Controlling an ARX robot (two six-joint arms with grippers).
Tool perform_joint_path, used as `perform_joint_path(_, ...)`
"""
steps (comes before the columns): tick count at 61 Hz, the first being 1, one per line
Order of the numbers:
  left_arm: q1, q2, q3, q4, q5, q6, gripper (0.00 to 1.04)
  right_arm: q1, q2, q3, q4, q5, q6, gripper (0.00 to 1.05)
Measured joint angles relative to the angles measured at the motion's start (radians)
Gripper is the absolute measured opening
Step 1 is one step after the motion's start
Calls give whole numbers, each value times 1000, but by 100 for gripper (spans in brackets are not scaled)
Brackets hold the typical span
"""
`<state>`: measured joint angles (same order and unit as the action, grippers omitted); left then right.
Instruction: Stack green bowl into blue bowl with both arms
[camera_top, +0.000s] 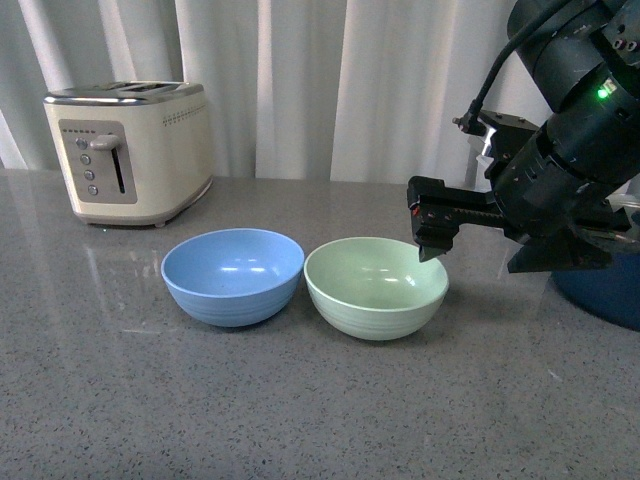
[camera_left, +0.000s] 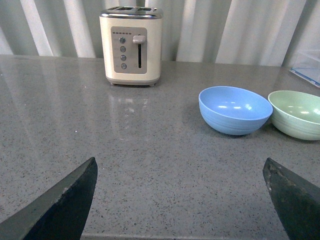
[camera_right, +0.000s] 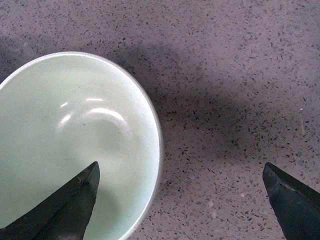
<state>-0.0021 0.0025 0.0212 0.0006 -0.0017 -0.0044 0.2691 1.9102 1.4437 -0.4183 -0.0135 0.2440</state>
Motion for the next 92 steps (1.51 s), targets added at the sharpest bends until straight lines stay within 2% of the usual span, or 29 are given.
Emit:
perform_joint_path(42,0,0,0,0,0,0,98,27,106,34,29,3,-15,94)
perform_joint_path(50,0,0,0,0,0,0,98,27,113,34,42,-2,-23,75)
perform_joint_path(54,0,0,0,0,0,0,98,27,113,31,61,-4,-30,59)
perform_joint_path(65,0,0,0,0,0,0,98,27,113,14,77,-7,-36,30)
perform_joint_path(68,0,0,0,0,0,0,98,26,113,9,82,-11,-40,20)
perform_joint_path(76,0,0,0,0,0,0,98,22,109,8,87,-18,-46,2)
perform_joint_path(92,0,0,0,0,0,0,98,12,78,10,76,-14,-94,1)
